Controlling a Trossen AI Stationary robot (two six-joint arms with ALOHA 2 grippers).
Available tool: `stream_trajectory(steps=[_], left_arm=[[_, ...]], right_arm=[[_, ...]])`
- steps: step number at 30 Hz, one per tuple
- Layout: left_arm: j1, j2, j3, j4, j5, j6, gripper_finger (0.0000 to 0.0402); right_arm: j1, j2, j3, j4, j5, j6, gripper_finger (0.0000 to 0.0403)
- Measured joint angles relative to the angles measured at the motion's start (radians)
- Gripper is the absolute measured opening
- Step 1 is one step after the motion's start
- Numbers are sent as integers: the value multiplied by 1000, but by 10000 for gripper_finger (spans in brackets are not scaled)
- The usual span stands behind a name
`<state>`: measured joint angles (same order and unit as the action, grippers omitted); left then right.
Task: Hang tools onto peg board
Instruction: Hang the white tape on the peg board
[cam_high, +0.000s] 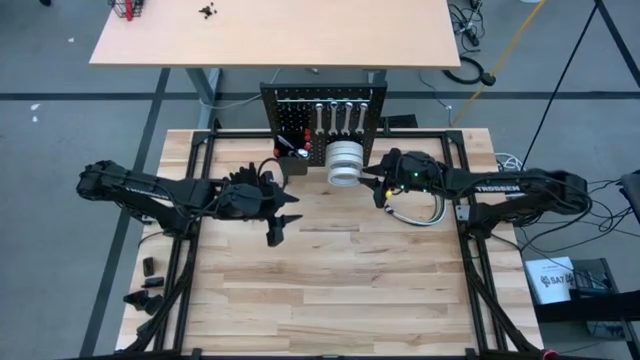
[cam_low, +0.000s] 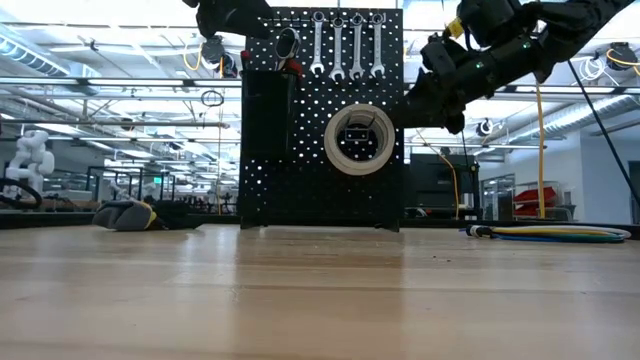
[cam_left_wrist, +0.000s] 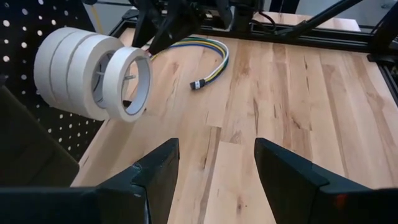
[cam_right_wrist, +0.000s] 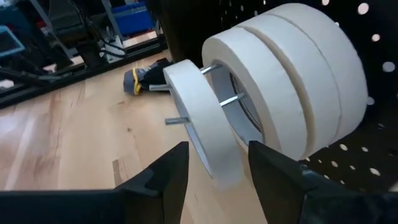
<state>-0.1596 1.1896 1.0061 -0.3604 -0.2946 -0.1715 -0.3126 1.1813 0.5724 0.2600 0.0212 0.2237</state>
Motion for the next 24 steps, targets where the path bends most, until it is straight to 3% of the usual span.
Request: stream_trajectory(steps=[15, 24], left_arm=[[0, 0, 0, -1, 0, -5, 212], [0, 0, 0, 21, -1, 2, 212]], right_arm=[[0, -183, 0, -101, 4, -34, 162], [18, -168, 1, 145, -19, 20, 152]])
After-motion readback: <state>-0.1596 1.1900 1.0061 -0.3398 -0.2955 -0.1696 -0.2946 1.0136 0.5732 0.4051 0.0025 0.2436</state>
